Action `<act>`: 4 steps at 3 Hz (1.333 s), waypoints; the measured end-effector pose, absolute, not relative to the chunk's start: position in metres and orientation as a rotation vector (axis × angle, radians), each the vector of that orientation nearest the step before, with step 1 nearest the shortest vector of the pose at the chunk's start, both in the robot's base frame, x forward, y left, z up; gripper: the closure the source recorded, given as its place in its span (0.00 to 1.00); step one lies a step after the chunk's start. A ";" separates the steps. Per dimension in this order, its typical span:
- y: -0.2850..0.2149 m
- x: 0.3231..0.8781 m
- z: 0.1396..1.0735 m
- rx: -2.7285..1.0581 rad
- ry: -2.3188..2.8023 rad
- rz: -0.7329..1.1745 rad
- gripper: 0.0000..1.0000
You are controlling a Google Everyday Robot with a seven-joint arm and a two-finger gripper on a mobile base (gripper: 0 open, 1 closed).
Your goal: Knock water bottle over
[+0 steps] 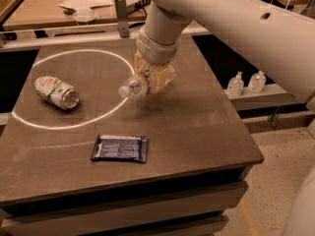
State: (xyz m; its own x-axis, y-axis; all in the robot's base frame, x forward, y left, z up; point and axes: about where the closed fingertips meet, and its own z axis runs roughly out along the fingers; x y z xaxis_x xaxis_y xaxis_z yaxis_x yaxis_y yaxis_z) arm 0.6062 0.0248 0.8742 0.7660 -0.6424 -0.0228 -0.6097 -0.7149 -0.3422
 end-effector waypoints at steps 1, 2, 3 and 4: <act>0.024 0.595 0.853 -2.804 0.877 -0.272 0.75; 0.023 0.591 0.842 -2.895 0.825 -0.407 0.52; 0.022 0.590 0.841 -2.908 0.821 -0.441 0.20; 0.019 0.588 0.841 -2.925 0.822 -0.495 0.00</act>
Offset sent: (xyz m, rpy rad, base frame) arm -0.0188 -0.0018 -0.0446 -0.4313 -0.1741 0.1388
